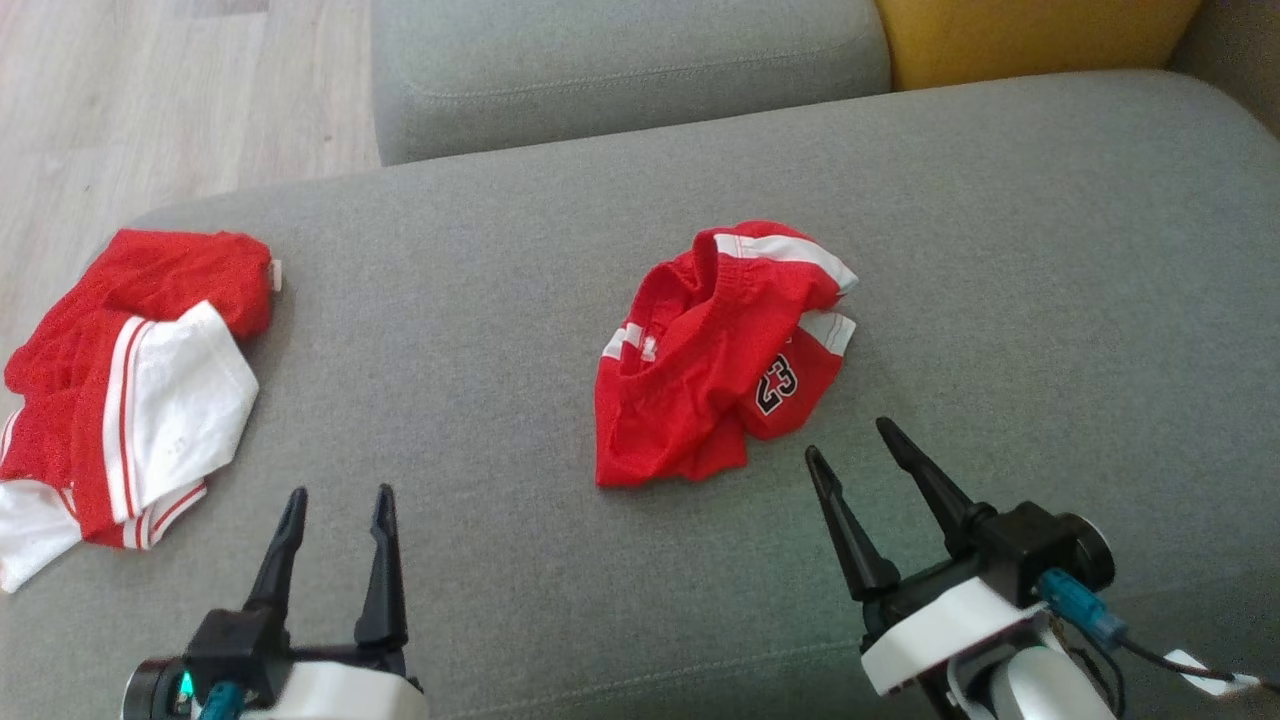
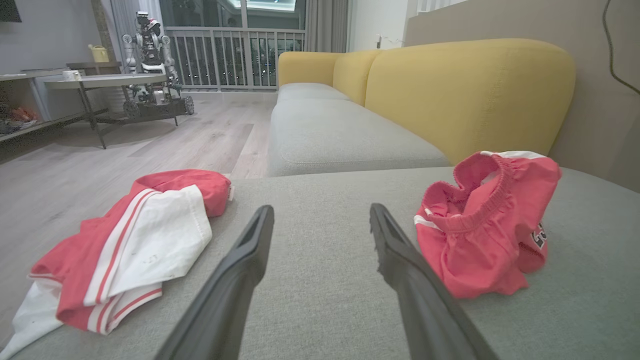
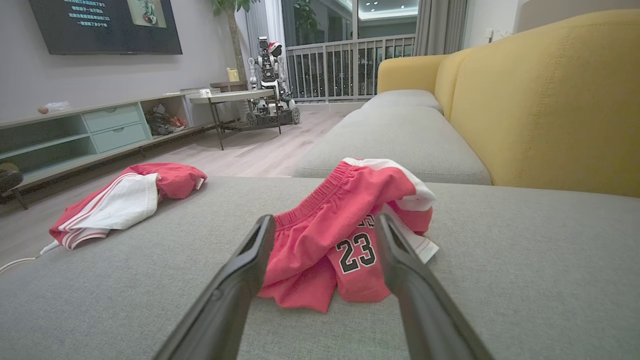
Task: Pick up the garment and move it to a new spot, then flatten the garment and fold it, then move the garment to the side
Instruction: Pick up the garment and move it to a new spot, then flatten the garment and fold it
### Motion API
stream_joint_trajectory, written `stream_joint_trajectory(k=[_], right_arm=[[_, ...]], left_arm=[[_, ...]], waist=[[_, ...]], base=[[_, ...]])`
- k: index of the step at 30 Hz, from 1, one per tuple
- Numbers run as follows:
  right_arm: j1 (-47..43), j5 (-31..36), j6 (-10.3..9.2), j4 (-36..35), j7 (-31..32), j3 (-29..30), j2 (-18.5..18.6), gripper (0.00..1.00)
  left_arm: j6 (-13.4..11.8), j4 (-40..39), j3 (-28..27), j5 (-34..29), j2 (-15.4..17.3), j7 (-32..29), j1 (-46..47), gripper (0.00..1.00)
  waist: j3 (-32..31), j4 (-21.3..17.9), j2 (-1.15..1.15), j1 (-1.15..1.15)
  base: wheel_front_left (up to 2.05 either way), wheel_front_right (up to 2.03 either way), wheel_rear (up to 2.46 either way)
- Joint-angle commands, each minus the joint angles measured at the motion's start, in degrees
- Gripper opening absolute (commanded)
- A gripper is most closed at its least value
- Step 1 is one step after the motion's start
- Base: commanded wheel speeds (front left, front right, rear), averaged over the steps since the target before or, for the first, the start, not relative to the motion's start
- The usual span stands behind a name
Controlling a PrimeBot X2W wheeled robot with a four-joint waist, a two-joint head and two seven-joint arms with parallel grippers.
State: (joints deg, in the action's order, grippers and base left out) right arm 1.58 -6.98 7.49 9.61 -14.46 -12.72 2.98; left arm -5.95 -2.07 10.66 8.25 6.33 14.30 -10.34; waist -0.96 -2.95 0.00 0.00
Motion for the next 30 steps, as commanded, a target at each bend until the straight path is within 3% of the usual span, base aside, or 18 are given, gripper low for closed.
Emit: stream_joint_trajectory(k=[1,26,30], right_arm=[[1.2,0.1,0.0,-1.64,-0.54,-1.04,-0.11,1.0],[-0.44,0.04,0.0,-1.01,-0.54,0.46,-0.11,1.0],[-0.25,0.02,0.0,-1.22,-0.54,0.33,-0.11,1.0]], left_arm=[[0.28,-1.52,-2.66,0.2,-0.41,0.7,2.21,1.0],[2.73,-0.05,-6.19,-2.52,-3.29,0.7,1.37,1.0],[4.8,1.45,-5.36,-1.83,-3.35,0.7,3.42,1.0]], waist=[[-0.27,-0.12,0.0,0.0],[-1.66,-0.47,0.0,0.0],[-0.93,-0.59,0.0,0.0]], base=[[0.0,0.0,0.0],[0.0,0.0,0.0],[0.0,0.0,0.0]])
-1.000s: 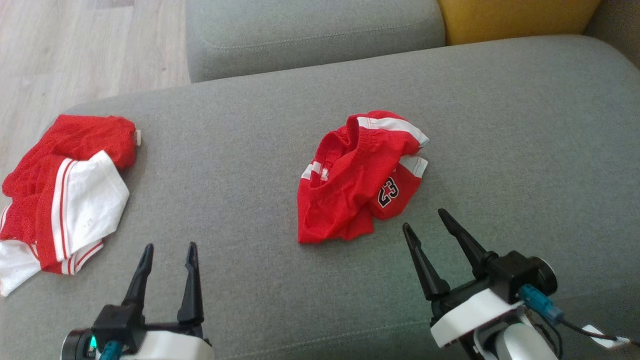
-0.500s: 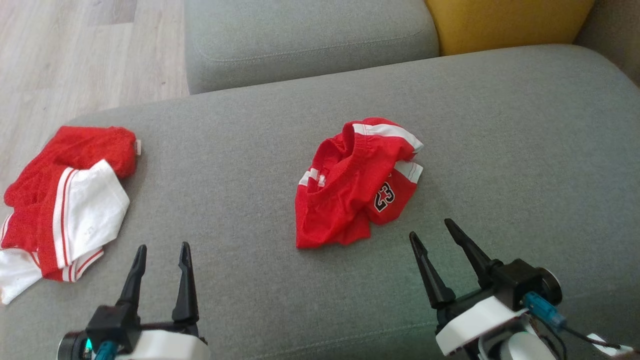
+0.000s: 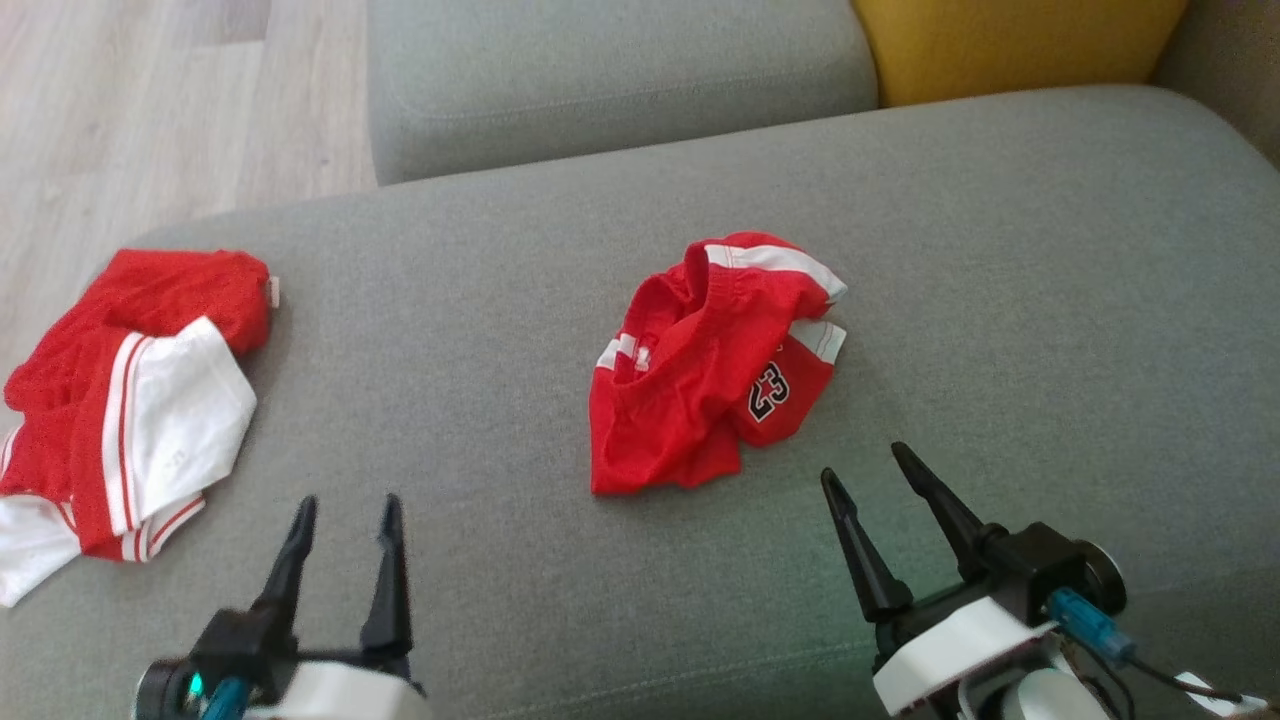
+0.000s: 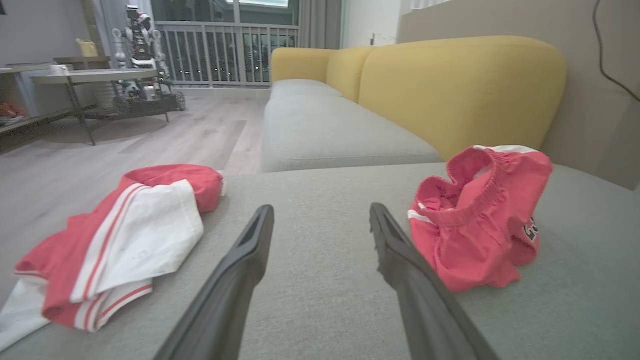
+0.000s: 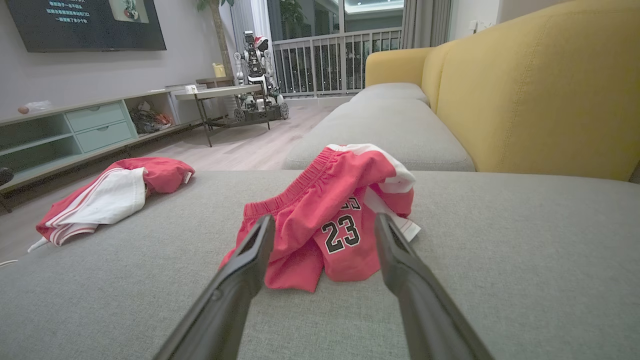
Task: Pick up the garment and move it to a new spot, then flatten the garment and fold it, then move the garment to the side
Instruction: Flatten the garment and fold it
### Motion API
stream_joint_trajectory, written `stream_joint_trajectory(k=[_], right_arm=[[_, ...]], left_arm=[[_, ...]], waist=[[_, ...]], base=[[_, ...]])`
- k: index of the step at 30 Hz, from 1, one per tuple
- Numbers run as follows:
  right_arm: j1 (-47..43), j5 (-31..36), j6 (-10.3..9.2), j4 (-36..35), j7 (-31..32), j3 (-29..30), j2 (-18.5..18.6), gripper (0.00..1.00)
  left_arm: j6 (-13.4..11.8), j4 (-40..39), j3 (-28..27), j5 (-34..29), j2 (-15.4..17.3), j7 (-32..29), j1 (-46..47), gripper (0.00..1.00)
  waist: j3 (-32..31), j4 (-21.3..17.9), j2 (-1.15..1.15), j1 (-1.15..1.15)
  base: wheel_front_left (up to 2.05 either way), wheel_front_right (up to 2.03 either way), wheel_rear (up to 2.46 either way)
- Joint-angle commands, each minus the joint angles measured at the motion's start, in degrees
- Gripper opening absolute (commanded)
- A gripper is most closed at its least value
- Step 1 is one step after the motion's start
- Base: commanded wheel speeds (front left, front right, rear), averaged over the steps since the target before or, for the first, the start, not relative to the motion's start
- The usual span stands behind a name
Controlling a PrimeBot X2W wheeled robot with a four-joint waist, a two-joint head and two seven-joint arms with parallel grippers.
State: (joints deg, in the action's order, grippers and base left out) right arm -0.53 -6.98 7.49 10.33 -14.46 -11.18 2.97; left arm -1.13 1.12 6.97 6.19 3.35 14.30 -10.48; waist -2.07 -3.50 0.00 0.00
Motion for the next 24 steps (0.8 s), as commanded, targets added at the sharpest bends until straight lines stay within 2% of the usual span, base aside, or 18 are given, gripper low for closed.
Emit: stream_joint_trajectory(k=[1,5,10,17,24], right_arm=[[2.01,0.07,0.0,-1.96,-0.54,-1.32,-0.1,1.0],[3.1,0.4,0.0,-2.25,-0.54,-1.83,-0.1,1.0],[5.42,0.4,0.0,-6.14,-0.54,-1.36,-0.1,1.0],[8.51,-0.1,0.0,-12.94,-0.54,0.95,-0.1,1.0],[10.33,-0.84,0.0,-16.11,-0.54,1.3,-0.1,1.0]], left_arm=[[0.81,-1.27,-1.35,0.41,-0.37,0.7,4.81,1.0],[4.76,3.09,0.61,1.49,-0.38,0.7,11.76,1.0],[7.39,9.26,2.97,8.23,-0.43,-2.81,23.78,1.0],[8.49,15.07,7.76,15.34,-0.02,-10.62,38.84,1.0],[8.59,18.8,13.8,25.03,1.47,-16.81,46.49,1.0]], waist=[[0.52,-0.15,0.0,0.0],[2.45,-1.09,0.0,0.0],[7.71,-3.3,0.0,0.0],[15.61,-6.21,0.0,0.0],[19.84,-8.76,0.0,0.0]], base=[[0.0,0.0,0.0],[0.0,0.0,0.0],[0.0,0.0,0.0],[0.0,0.0,0.0],[0.0,0.0,0.0]])
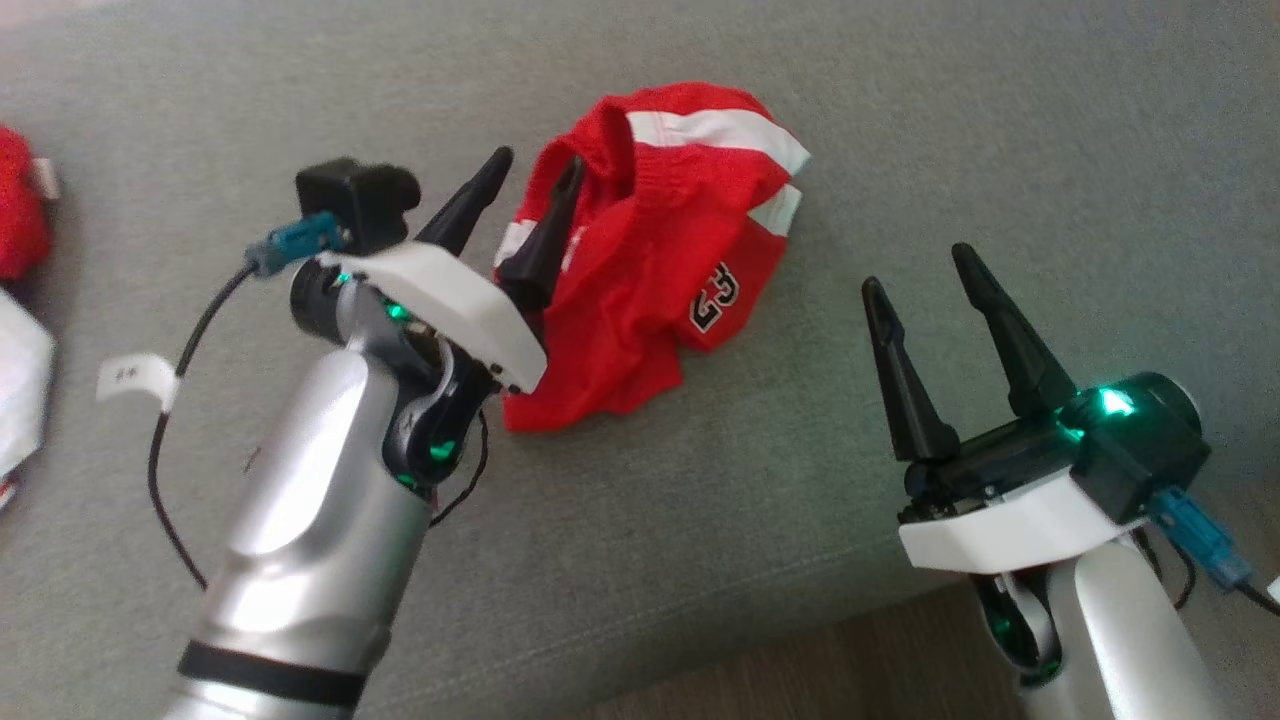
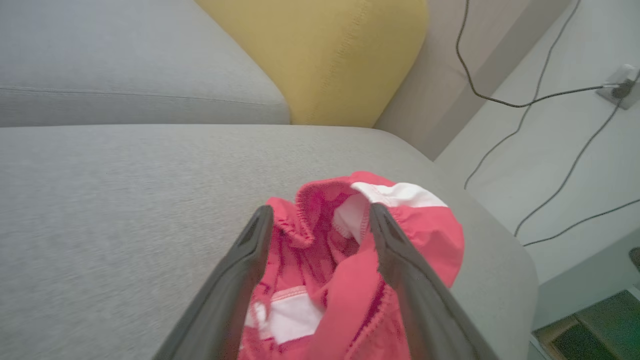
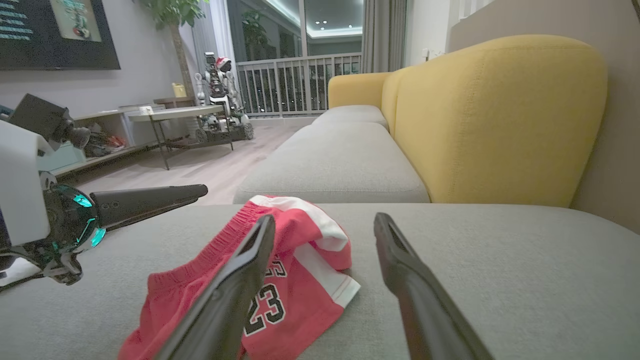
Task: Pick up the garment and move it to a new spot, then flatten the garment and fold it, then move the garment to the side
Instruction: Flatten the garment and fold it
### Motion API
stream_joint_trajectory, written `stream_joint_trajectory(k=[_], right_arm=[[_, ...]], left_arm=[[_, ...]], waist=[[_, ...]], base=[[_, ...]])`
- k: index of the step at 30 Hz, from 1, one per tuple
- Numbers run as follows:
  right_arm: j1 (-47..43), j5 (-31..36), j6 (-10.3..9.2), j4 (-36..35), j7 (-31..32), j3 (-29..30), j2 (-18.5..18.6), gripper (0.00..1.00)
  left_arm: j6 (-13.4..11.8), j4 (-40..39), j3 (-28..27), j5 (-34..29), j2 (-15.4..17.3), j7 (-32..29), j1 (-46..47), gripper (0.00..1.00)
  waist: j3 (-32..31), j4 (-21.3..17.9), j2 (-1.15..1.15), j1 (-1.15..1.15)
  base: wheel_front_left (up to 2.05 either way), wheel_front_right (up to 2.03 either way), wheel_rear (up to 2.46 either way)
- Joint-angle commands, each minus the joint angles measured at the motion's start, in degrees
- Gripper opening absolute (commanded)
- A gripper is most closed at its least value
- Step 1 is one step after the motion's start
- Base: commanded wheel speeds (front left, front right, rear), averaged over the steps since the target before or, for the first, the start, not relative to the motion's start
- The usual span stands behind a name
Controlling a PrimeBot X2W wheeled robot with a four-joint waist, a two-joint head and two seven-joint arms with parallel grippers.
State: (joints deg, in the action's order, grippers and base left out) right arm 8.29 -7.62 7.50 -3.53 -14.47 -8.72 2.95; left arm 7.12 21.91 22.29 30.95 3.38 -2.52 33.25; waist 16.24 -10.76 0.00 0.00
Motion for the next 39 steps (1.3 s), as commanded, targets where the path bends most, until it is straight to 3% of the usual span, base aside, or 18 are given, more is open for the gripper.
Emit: stream_joint_trajectory(k=[1,10,20,25,39], right_arm=[[1.64,-0.25,-0.01,-2.39,-0.52,-1.18,-0.07,1.0],[2.32,-1.21,-0.01,-3.5,-0.52,-1.37,-0.07,1.0],[2.22,-2.44,-0.01,-3.69,-0.52,-1.29,-0.07,1.0],[1.97,-3.15,-0.01,-3.77,-0.52,-1.36,-0.07,1.0],[1.88,-3.51,-0.01,-3.81,-0.52,-1.9,-0.07,1.0]], left_arm=[[0.34,-1.95,-0.82,1.38,1.92,-0.28,3.38,1.0],[0.35,-1.5,2.38,6.65,5.02,-1.36,6.88,1.0],[0.32,-2.87,2.93,11.2,5.32,-4.51,8.39,1.0],[-1.85,-4.7,1.36,12.78,5.42,-5.81,8.23,1.0],[-5.73,-9.45,3.36,14.53,6.51,-14.3,5.07,1.0]], waist=[[1.84,-1.77,0.0,0.0],[4.08,-4.21,0.0,0.0],[5.18,-5.99,0.0,0.0],[5.05,-6.85,0.0,0.0],[4.67,-8.04,0.0,0.0]], base=[[0.0,0.0,0.0],[0.0,0.0,0.0],[0.0,0.0,0.0],[0.0,0.0,0.0],[0.0,0.0,0.0]])
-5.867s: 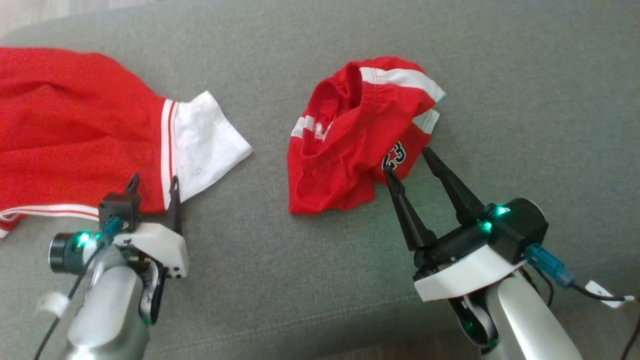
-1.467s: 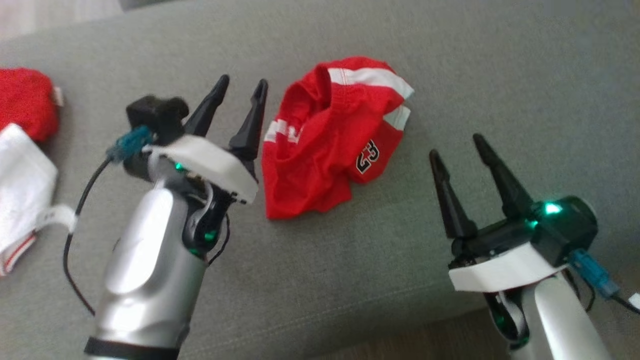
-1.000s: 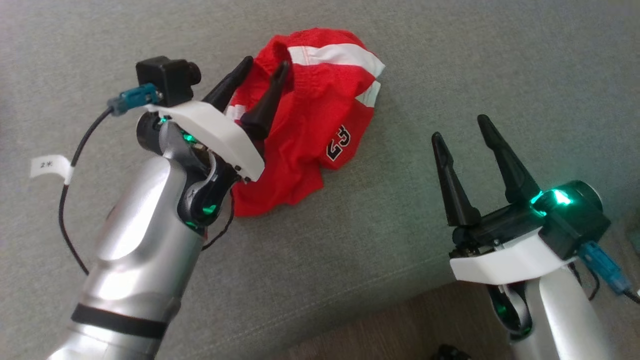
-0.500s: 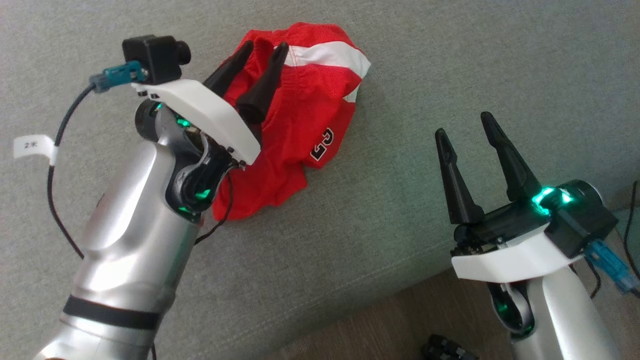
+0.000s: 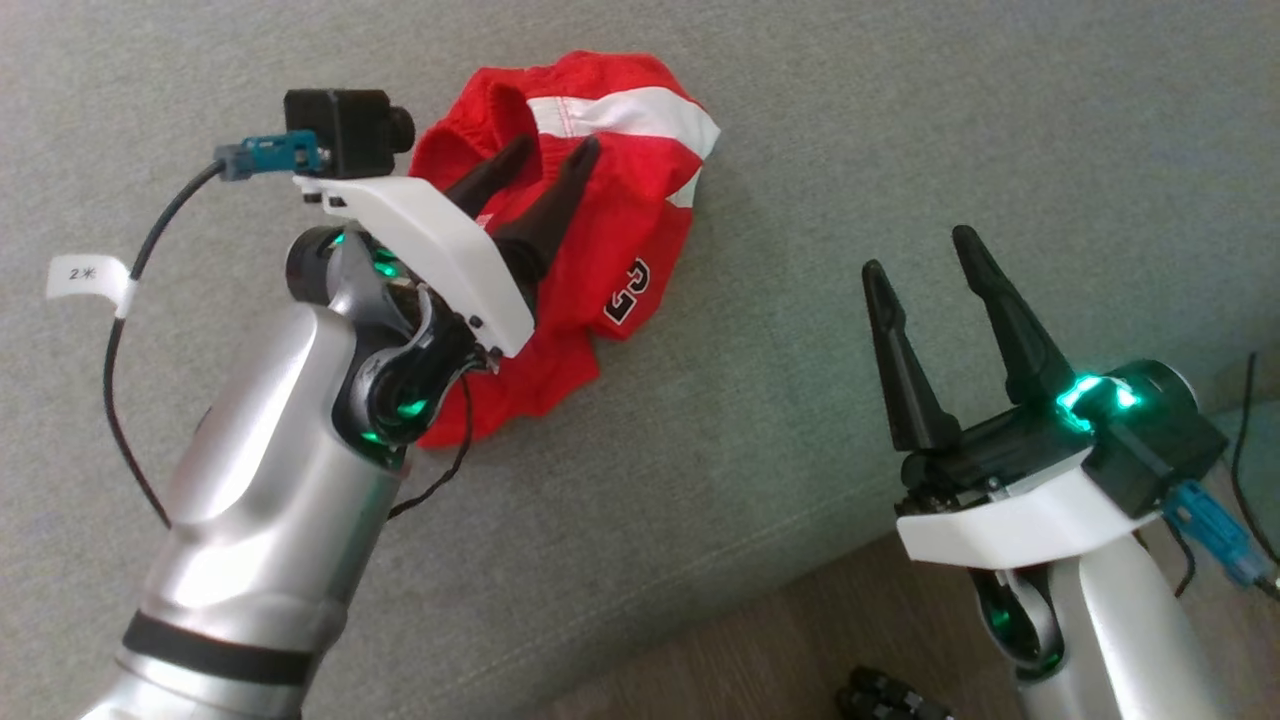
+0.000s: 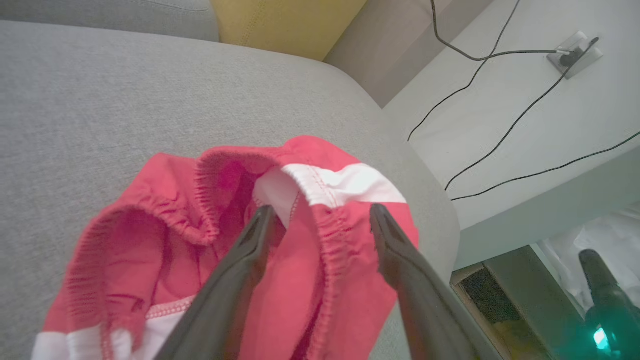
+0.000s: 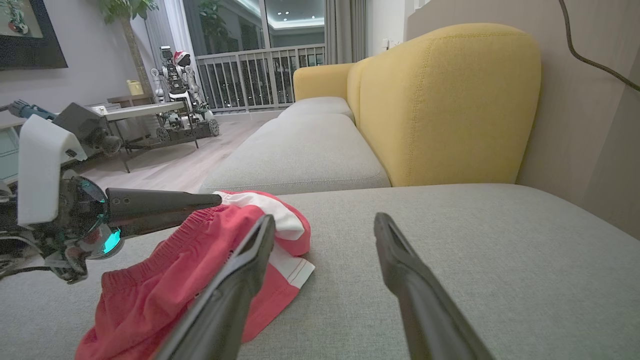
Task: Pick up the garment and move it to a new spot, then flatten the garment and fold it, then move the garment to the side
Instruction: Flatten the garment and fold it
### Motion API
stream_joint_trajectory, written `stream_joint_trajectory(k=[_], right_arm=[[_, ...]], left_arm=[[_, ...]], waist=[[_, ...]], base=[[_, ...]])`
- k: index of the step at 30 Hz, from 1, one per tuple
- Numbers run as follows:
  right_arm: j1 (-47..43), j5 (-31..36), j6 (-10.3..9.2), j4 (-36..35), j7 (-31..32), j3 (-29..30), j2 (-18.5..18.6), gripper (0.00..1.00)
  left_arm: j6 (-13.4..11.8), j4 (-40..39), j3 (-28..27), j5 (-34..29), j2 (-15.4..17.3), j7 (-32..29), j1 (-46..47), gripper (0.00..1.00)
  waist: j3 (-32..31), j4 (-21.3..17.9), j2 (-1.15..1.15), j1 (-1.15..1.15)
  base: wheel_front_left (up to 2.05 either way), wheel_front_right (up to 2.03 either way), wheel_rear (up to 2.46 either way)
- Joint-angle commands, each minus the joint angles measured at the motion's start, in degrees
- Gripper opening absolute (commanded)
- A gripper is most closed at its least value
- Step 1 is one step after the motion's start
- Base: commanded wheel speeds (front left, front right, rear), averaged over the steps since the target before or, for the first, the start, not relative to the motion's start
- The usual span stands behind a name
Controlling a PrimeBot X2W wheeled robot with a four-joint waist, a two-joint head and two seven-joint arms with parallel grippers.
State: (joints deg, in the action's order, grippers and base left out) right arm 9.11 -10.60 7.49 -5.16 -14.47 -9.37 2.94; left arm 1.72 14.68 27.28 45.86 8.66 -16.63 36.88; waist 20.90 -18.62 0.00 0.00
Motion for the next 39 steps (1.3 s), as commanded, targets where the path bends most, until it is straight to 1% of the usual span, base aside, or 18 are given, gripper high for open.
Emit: stream_joint_trajectory(k=[1,2,3,5,6,7,8,9,10,11,16,19,22,27,31,33,36,39], right_arm=[[1.11,-0.59,0.0,-2.22,-0.52,-1.41,-0.06,1.0],[1.11,-0.65,0.0,-2.26,-0.52,-1.54,-0.06,1.0],[1.07,-0.7,0.0,-2.3,-0.52,-1.69,-0.06,1.0],[0.91,-0.77,0.0,-2.28,-0.52,-1.88,-0.06,1.0],[0.84,-0.8,0.0,-2.23,-0.52,-1.95,-0.06,1.0],[0.79,-0.87,0.0,-2.18,-0.52,-1.99,-0.06,1.0],[0.79,-0.95,0.0,-2.16,-0.52,-2.07,-0.06,1.0],[0.8,-1.06,0.0,-2.13,-0.52,-2.19,-0.06,1.0],[0.82,-1.17,0.0,-2.1,-0.52,-2.28,-0.06,1.0],[0.88,-1.41,0.0,-2.09,-0.52,-2.43,-0.06,1.0],[0.76,-1.95,0.0,-2.04,-0.52,-2.48,-0.06,1.0],[0.64,-2.32,0.0,-1.71,-0.52,-2.69,-0.06,1.0],[0.79,-2.87,0.0,-1.77,-0.52,-2.66,-0.06,1.0],[0.73,-3.55,0.0,-1.95,-0.52,-2.48,-0.06,1.0],[0.08,-3.88,0.0,-1.54,-0.52,-1.88,-0.06,1.0],[-0.18,-4.1,0.0,-1.43,-0.52,-1.41,-0.06,1.0],[-0.55,-3.87,0.0,-1.27,-0.52,-0.77,-0.06,1.0],[-0.74,-3.17,0.0,-1.22,-0.52,-0.53,-0.06,1.0]], left_arm=[[-0.5,-2.08,-1.79,-0.35,1.3,-0.17,1.49,1.0],[-0.7,-1.86,-2.04,-0.15,1.28,-0.11,1.5,1.0],[-0.78,-1.64,-2.19,-0.08,1.33,-0.03,1.55,0.92],[-0.69,-1.19,-2.56,0.73,1.01,-0.03,1.59,0.91],[-0.57,-0.97,-2.76,1.19,0.84,-0.07,1.69,0.85],[-0.66,-0.76,-3.12,1.28,0.79,0.33,1.97,0.71],[-0.66,-0.47,-3.2,0.93,0.99,0.71,2.35,0.37],[-0.66,-0.14,-3.35,0.73,1.1,1.13,2.67,0.15],[-0.68,0.2,-3.58,0.76,1.07,1.46,2.95,0.05],[-0.59,0.68,-3.83,0.59,1.25,1.97,3.58,0.0],[0.13,1.13,-4.27,0.23,1.76,3.24,4.92,0.0],[1.49,1.24,-4.18,0.28,1.53,4.02,7.04,0.0],[2.98,0.87,-3.56,1.02,0.99,3.12,10.63,0.0],[4.54,-0.95,-3.2,3.99,0.57,-0.73,18.05,0.0],[5.1,-3.95,-4.73,9.75,-0.9,-3.37,21.99,0.0],[5.26,-5.89,-5.7,13.19,-1.19,-4.63,21.78,0.0],[5.4,-9.53,-6.39,17.11,-0.55,-5.92,17.75,0.0],[5.5,-14.12,-6.2,19.37,2.44,-7.19,9.36,0.0]], waist=[[0.0,-0.38,0.0,0.0],[-0.01,-0.58,0.0,0.0],[-0.03,-0.81,0.0,0.0],[-0.04,-1.21,0.0,0.0],[-0.04,-1.39,0.0,0.0],[-0.01,-1.58,0.0,0.0],[0.05,-1.77,0.0,0.0],[0.1,-1.98,0.0,0.0],[0.13,-2.18,0.0,0.0],[0.15,-2.57,0.0,0.0],[-0.2,-3.28,0.0,0.0],[-0.89,-3.88,0.0,0.0],[-1.58,-4.54,0.0,0.0],[-3.01,-5.14,0.0,0.0],[-4.75,-4.7,0.0,0.0],[-5.67,-4.0,0.0,0.0],[-6.89,-2.09,0.0,0.0],[-7.55,0.0,0.0,0.0]], base=[[0.0,0.0,0.0],[0.0,0.0,0.0],[0.0,0.0,0.0],[0.0,0.0,0.0],[0.0,0.0,0.0],[0.0,0.0,0.0],[0.0,0.0,0.0],[0.0,0.0,0.0],[0.0,0.0,0.0],[0.0,0.0,0.0],[0.0,0.0,0.0],[0.0,0.0,0.0],[0.0,0.0,0.0],[0.0,0.0,0.0],[0.0,0.0,0.0],[0.0,0.0,0.0],[0.0,0.0,0.0],[0.0,0.0,0.0]])
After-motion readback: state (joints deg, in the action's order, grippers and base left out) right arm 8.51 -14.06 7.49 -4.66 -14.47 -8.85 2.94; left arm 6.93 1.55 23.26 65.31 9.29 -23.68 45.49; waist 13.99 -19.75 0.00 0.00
